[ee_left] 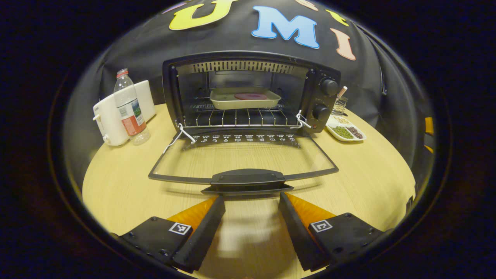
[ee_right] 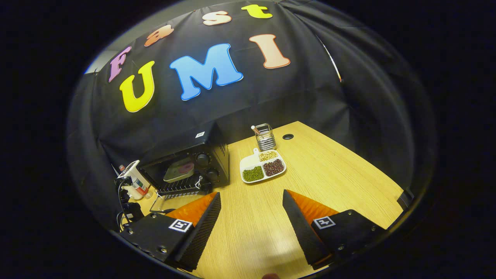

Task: Open the electric oven with the left hand, put the food in, and close the electric oven.

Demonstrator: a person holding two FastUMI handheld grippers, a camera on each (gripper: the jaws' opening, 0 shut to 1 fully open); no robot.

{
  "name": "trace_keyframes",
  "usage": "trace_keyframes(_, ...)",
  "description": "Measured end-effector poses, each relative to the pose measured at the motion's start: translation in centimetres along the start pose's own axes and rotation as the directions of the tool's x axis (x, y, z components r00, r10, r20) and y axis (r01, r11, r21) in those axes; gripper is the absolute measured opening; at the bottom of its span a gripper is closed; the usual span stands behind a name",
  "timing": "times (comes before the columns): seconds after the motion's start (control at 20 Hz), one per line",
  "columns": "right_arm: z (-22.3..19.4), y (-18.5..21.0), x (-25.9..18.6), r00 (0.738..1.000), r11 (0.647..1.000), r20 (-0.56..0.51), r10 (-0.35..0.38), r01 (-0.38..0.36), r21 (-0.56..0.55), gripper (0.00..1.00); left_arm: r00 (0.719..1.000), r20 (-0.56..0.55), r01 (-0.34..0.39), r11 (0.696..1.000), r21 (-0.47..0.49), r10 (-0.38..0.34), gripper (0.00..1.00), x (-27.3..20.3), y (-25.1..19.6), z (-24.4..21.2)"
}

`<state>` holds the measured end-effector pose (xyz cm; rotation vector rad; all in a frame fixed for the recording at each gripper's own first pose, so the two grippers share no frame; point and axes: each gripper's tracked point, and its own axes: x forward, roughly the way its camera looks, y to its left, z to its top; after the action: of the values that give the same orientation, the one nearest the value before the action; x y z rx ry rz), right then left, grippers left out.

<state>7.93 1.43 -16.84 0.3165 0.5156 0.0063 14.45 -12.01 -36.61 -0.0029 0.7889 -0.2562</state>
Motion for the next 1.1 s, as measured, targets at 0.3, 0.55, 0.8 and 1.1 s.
trace_keyframes(0.3,0.7,0.0,0.0,1.0,1.0,0.013,-0.003,0.003,-0.009,0.98,0.999,0.021,-0.042,0.998,0.04,0.041,1.0,0.2,0.1,0.1)
trace_keyframes(0.55,1.7,0.4,-0.1,1.0,1.0,0.026,0.005,-0.005,-0.018,0.98,0.997,0.042,-0.068,0.997,0.021,0.067,0.96,-0.1,0.1,0.5)
trace_keyframes(0.8,1.9,0.9,-0.1,0.999,0.999,0.028,0.029,-0.028,-0.035,0.98,0.988,0.136,-0.074,0.997,0.026,0.069,0.96,-2.4,0.0,2.8)
trace_keyframes(1.1,1.7,2.0,0.2,0.998,0.997,0.019,0.058,-0.057,-0.045,0.98,0.96,0.269,-0.092,0.995,0.044,0.076,0.96,-4.6,-0.1,7.4)
